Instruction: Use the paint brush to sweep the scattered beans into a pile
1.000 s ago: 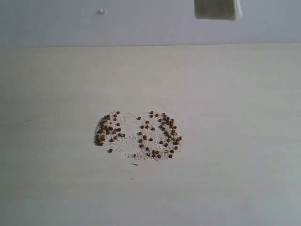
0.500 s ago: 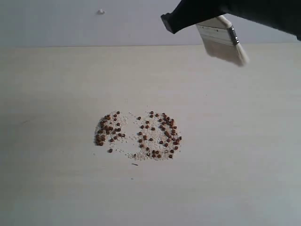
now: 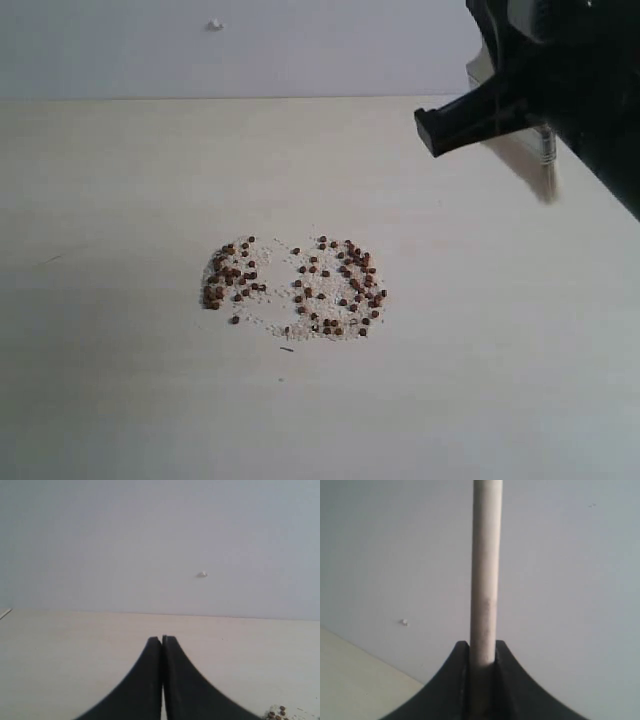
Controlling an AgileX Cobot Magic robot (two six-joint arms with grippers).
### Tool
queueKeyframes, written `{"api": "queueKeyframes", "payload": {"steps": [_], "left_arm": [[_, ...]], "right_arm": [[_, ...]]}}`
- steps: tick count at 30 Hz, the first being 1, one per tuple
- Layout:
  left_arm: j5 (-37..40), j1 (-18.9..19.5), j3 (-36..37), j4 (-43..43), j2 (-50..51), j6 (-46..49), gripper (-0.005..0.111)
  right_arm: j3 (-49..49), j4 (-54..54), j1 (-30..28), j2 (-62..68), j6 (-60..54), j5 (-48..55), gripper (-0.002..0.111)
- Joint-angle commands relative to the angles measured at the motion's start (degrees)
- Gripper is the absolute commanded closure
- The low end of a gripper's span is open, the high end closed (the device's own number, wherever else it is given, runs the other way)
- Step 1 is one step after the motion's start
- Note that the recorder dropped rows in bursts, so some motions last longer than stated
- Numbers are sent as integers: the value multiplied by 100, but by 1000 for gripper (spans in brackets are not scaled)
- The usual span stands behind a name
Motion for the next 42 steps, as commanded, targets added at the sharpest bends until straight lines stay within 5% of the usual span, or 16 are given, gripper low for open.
{"api": "queueKeyframes", "payload": {"steps": [1,5,14,36,42], "left_arm": [[678,-40,18,10,-725,105,107],[1411,-40,18,10,-1585,105,107],[1974,58,18,10,-1626,-265,107],[2021,58,18,10,-1626,-370,107],[2021,58,18,10,-1626,-370,107]], "right_arm": [[295,-155,17,-49,168,-640,108],[426,-296,17,-51,168,-709,108],[608,-678,17,-60,501,-723,108],[921,-319,4,893,302,-1144,108],[921,-1050,-1305,159,847,-579,108]]}}
